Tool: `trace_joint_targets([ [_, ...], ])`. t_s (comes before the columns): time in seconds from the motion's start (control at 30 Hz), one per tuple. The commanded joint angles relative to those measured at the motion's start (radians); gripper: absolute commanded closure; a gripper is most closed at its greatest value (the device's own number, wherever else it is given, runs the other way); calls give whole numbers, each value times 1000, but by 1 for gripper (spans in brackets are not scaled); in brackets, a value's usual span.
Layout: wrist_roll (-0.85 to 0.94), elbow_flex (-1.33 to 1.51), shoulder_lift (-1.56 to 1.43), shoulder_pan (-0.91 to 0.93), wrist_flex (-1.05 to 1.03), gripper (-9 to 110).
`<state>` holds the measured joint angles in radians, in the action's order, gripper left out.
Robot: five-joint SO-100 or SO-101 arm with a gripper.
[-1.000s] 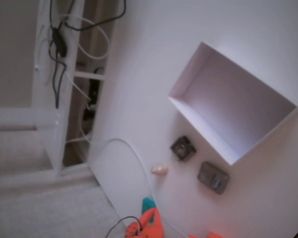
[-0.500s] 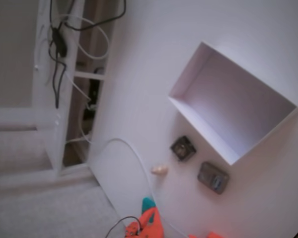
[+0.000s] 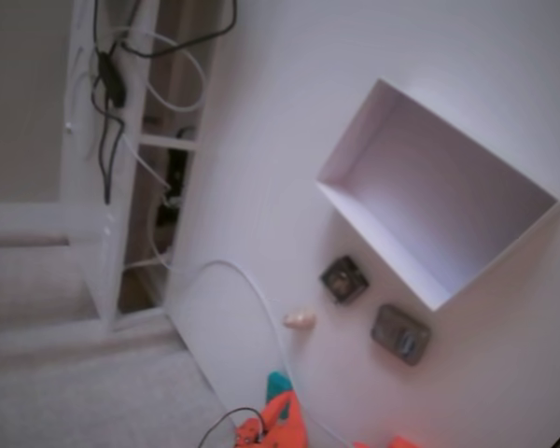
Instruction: Grasp the green cube and put it in the bin.
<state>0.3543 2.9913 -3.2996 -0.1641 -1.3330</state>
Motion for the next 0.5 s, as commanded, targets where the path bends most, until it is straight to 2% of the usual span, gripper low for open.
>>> trace_joint_targets([
  [0.0,6,-44,-9,5,-3,110],
  [0.1,12,-49,60,-23,109,104],
  [0.33,6,-235,419,-146,419,79],
  [0.47,6,-373,563,-190,469,70],
])
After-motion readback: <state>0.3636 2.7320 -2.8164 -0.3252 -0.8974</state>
